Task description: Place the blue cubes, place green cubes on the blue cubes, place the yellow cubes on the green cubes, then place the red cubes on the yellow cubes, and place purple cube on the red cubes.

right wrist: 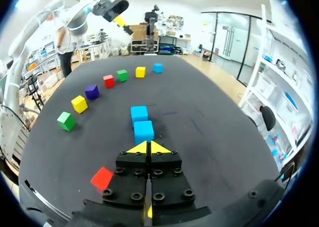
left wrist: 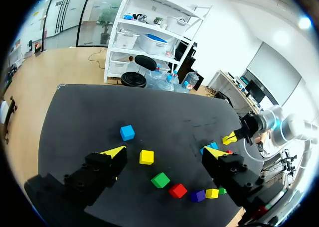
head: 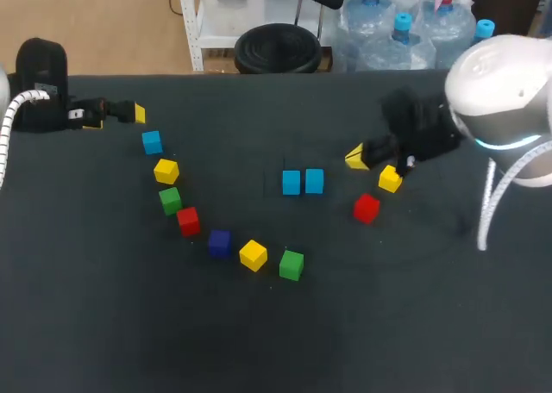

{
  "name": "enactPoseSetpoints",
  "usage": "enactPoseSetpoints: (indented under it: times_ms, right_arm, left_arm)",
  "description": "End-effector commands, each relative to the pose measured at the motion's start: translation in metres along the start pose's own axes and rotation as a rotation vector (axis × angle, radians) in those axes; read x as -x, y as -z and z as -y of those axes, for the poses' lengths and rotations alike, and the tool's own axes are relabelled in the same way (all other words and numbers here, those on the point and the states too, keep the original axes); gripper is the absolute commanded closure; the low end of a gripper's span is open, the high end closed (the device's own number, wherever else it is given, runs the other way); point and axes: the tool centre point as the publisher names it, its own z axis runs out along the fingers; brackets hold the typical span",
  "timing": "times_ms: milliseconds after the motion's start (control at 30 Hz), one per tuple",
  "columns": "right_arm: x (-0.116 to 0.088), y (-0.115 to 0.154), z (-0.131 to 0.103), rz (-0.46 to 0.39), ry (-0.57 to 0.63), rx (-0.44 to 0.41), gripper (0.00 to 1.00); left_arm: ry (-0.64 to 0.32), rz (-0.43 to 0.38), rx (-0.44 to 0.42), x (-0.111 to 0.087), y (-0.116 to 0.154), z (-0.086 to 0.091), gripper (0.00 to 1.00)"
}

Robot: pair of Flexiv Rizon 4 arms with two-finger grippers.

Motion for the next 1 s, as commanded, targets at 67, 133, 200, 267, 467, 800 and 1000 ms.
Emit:
enactPoseSetpoints:
  times_ms: [67, 133, 200, 267, 467, 800, 1000]
  right_arm:
    - [-0.001, 0.044, -0.007, 0.01, -0.029, -0.049, 0.85]
    - [-0.001, 0.054, -0.006, 0.014, -0.048, -0.062, 0.56]
    - [-0.002, 0.064, -0.005, 0.02, -0.065, -0.078, 0.09]
    - [-0.002, 0.074, -0.005, 0.032, -0.096, -0.094, 0.0]
    - [-0.007, 0.099, -0.004, 0.068, -0.203, -0.123, 0.0]
    - [-0.027, 0.131, -0.007, 0.086, -0.246, -0.14, 0.0]
    - [-0.033, 0.14, -0.011, 0.078, -0.158, -0.118, 0.0]
  left_arm:
    - [0.001, -0.006, 0.006, 0.001, 0.0, 0.001, 0.0]
    - [0.001, -0.006, 0.006, 0.001, 0.0, 0.001, 0.0]
    - [0.001, -0.006, 0.006, 0.001, 0.0, 0.001, 0.0]
    - [0.001, -0.006, 0.006, 0.001, 0.0, 0.001, 0.0]
    - [0.001, -0.006, 0.006, 0.001, 0.0, 0.001, 0.0]
    - [0.001, -0.006, 0.006, 0.001, 0.0, 0.001, 0.0]
    - [0.001, -0.006, 0.006, 0.001, 0.0, 0.001, 0.0]
